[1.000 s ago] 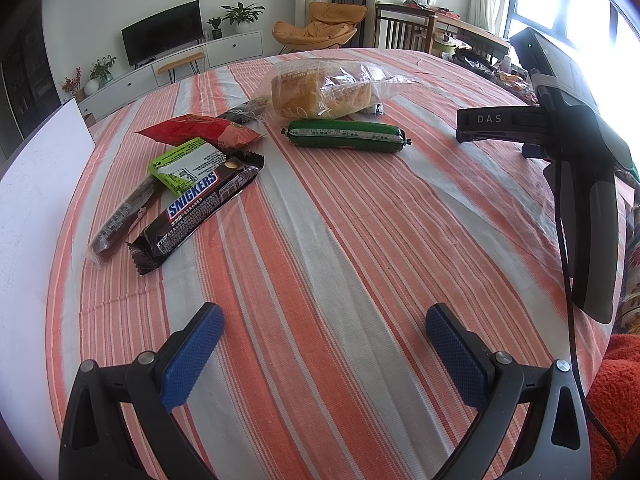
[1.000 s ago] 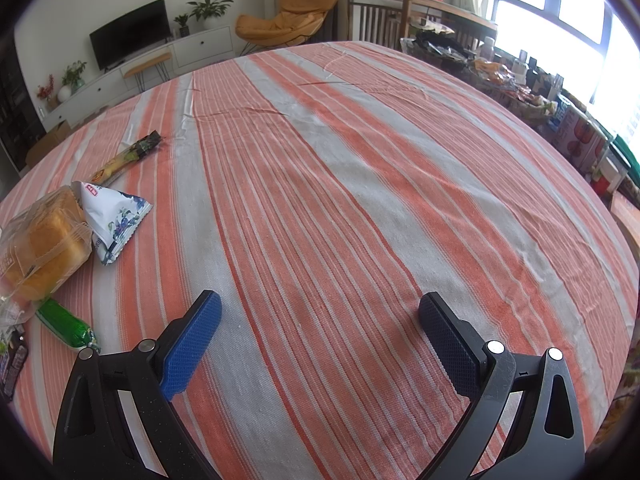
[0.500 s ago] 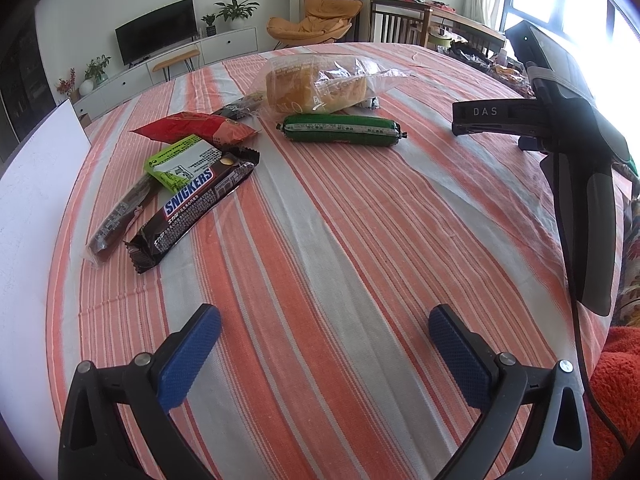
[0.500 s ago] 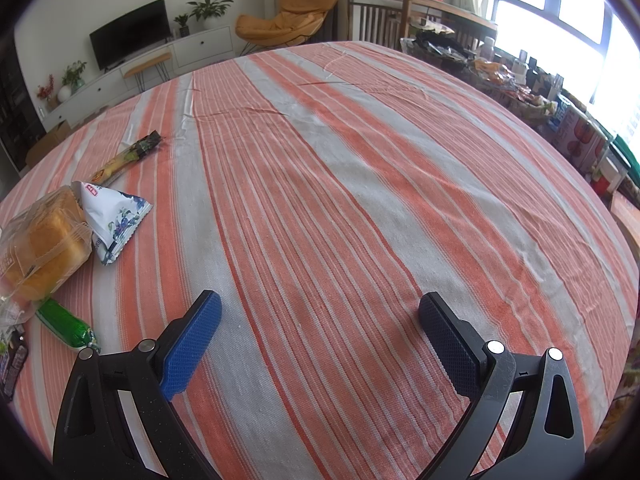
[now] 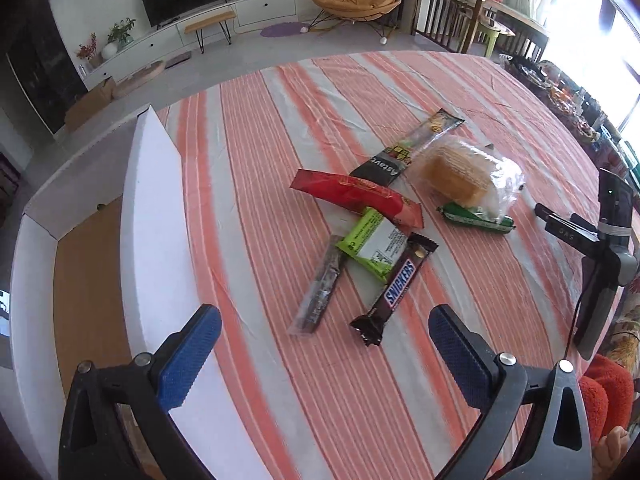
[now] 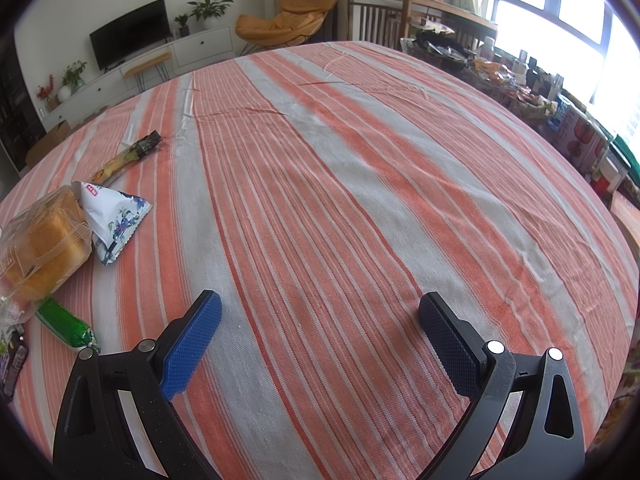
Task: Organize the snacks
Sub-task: 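Reach the left tool to the dark wrapped bar and close on it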
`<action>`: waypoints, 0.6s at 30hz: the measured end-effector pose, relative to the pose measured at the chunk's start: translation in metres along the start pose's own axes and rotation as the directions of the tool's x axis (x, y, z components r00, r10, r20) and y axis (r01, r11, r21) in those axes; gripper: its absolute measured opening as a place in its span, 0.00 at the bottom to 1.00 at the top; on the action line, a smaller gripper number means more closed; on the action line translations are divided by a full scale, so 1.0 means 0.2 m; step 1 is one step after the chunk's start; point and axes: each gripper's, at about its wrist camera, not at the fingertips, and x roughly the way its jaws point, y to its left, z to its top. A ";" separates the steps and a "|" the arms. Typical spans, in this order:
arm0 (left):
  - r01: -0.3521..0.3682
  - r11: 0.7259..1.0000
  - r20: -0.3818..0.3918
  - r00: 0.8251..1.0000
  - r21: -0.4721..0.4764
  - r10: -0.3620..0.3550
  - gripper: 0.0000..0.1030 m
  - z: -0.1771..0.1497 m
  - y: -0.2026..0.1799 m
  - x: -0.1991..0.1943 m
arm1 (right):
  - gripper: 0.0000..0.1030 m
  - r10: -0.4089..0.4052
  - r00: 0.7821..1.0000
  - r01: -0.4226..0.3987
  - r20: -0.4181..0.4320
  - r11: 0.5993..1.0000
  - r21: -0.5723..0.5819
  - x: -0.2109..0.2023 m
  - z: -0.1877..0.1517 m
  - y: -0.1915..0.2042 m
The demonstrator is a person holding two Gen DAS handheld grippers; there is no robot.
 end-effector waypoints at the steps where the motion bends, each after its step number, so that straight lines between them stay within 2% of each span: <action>1: -0.027 1.000 -0.026 0.999 0.002 0.027 0.98 0.01 0.02 0.06 | 0.98 0.000 1.000 0.000 0.000 1.000 0.000 0.00 0.00 0.00; 6: -0.072 0.993 -0.103 0.991 0.093 0.082 0.87 0.02 -0.05 0.30 | 0.98 0.000 1.000 0.000 0.000 1.000 0.000 0.00 0.00 0.00; 9: -0.109 0.983 -0.096 0.988 0.145 0.124 0.85 0.05 -0.12 0.41 | 0.98 0.000 1.000 0.000 0.000 1.000 0.000 0.00 0.00 0.00; 11: -0.124 0.982 -0.099 0.985 0.140 0.138 0.71 0.06 -0.13 0.47 | 0.98 0.000 1.000 0.000 0.000 1.000 0.000 0.00 0.00 0.00; 12: -0.095 0.989 -0.098 0.990 0.112 0.106 0.54 0.06 -0.12 0.47 | 0.98 0.000 1.000 0.000 0.000 1.000 0.000 0.00 0.00 0.00; 13: -0.047 0.997 -0.093 0.994 0.069 0.053 0.24 0.06 -0.10 0.46 | 0.98 0.000 1.000 0.000 0.000 1.000 0.000 0.00 0.00 0.00; 16: 0.011 0.999 -0.103 0.995 -0.035 -0.014 0.18 -0.02 -0.08 0.43 | 0.98 0.000 1.000 0.000 0.000 1.000 0.000 0.00 0.00 0.00; 18: 0.082 0.993 -0.090 0.992 -0.085 -0.090 0.18 -0.13 -0.12 0.37 | 0.98 0.000 1.000 0.000 0.000 1.000 0.000 0.00 0.00 0.00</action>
